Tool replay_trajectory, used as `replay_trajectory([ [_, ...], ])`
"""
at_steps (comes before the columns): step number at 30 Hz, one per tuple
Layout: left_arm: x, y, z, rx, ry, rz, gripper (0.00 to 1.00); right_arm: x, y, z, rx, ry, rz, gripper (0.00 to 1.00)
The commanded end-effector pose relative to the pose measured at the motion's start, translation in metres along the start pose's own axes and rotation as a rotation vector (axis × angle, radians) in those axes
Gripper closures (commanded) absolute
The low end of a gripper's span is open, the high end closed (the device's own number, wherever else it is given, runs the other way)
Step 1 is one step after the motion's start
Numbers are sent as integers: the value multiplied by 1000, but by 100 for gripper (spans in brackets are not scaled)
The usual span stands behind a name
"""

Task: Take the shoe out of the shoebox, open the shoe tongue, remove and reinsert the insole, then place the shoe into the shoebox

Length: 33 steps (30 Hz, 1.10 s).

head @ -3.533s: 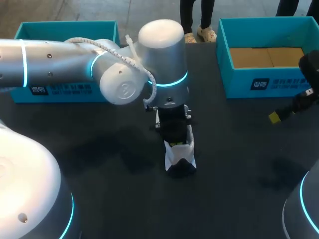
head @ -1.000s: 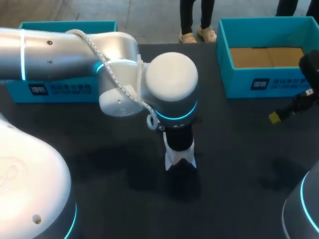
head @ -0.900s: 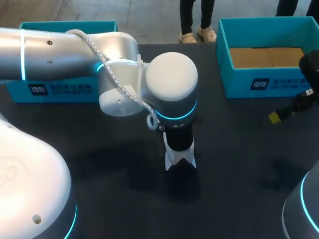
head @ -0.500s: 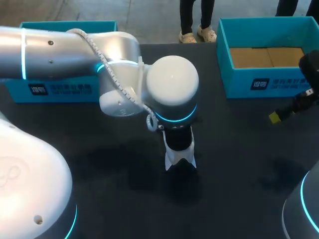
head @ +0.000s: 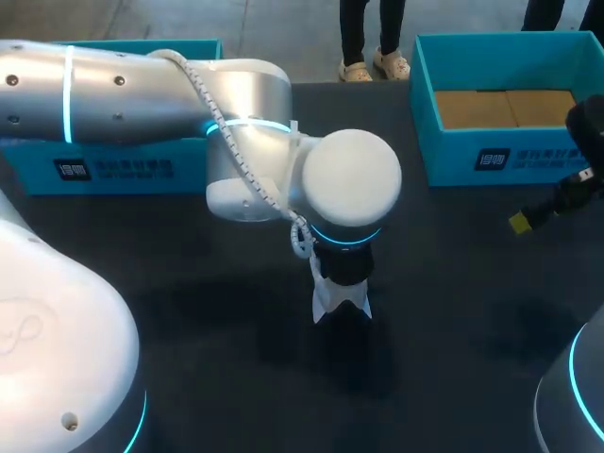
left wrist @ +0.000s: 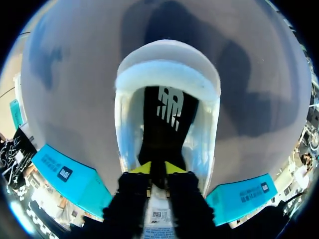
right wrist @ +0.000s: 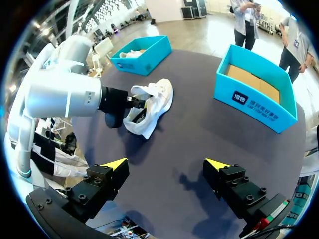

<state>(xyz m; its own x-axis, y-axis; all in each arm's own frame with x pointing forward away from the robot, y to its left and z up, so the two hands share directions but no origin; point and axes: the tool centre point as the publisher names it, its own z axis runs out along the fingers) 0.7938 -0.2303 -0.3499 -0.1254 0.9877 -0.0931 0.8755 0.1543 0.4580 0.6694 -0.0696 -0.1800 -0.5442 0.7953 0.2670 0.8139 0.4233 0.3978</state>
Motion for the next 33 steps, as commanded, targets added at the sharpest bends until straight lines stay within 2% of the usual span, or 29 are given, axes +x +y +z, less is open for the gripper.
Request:
replay_trajectory([
  [1,-3,3,-1,2,9,-5,47,1,0,1,1,-2,2,0],
  [4,-1,4,-4,0,10,-4,47,1,0,1,1,-2,2,0],
  [7,1,6,-6,-5,11,-2,34,1,0,1,1,-2,2,0],
  [8,2,6,-6,-6,11,-3,27,1,0,1,1,-2,2,0],
  [9,3,7,-7,-7,12,-6,14,1,0,1,1,-2,2,0],
  [13,7,7,-7,-7,16,-9,0,1,0,1,1,-2,2,0],
  [24,11,6,-9,-3,24,10,0,1,0,1,1,-2,2,0],
  [33,8,22,-26,-19,2,4,0,1,0,1,1,-2,2,0],
])
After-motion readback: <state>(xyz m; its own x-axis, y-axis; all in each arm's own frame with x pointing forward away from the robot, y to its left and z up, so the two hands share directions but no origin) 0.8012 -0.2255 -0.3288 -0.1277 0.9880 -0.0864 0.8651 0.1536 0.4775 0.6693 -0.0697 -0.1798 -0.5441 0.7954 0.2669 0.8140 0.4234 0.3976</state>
